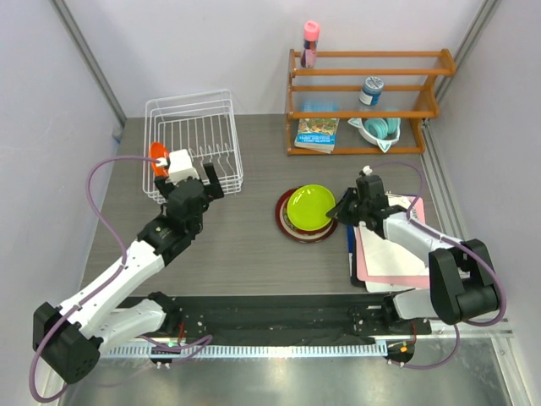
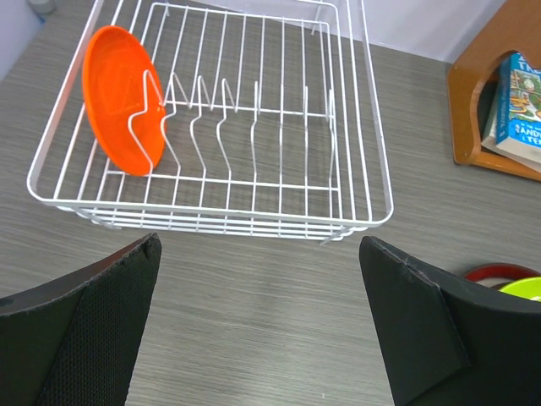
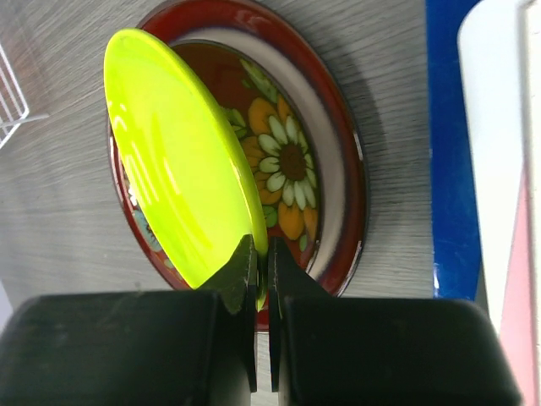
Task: Unload the plates from the dish rack
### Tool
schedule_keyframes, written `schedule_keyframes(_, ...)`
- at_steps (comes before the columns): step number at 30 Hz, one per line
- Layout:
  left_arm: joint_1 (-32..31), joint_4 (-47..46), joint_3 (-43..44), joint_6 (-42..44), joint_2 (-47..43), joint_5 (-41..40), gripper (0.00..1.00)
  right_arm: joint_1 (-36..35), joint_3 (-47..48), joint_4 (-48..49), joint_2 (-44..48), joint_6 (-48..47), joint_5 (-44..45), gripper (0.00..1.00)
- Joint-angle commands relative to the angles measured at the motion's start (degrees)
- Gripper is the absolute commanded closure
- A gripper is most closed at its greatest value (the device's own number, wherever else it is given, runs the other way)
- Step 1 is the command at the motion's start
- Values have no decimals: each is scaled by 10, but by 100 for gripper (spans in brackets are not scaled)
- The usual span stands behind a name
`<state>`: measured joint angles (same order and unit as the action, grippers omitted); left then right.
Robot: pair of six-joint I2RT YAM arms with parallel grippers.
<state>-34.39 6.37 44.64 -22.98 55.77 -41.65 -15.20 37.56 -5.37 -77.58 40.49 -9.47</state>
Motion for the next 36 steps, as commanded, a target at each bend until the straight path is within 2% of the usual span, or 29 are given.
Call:
schedule_keyframes(1,0,0,11,12,-2,-35,1,3,15,28,3,14,-45,99)
schedule_keyframes(5,0,-3,9,11,3,-41,1,3,23,29,-8,13,-64,86)
schedule_keyframes(8,1,-3,11,14,8,-47,0,3,24,29,-13,15,-59,73)
schedule_keyframes(10,4,-2,14,15,12,-48,1,4,24,28,-14,14,-57,61)
schedule_keyframes(12,12,1,17,15,18,-49,1,3,27,24,-16,9,-56,54)
schedule_keyframes(16,42,7,22,6,30,-23,0,3,34,0,-8,-7,-37,43)
schedule_keyframes(18,67,8,27,4,37,-12,0,3,45,-30,1,-15,-24,42)
schedule_keyframes(19,75,8,31,4,42,-3,1,3,48,-36,13,-28,-19,37)
schedule_keyframes(26,142,6,54,20,71,19,1,3,95,-132,46,-80,73,34)
schedule_keyframes(30,191,-13,62,18,95,47,1,3,89,-127,67,-81,80,33)
schedule_keyframes(36,255,-61,96,31,187,90,0,3,82,-107,64,-92,71,33)
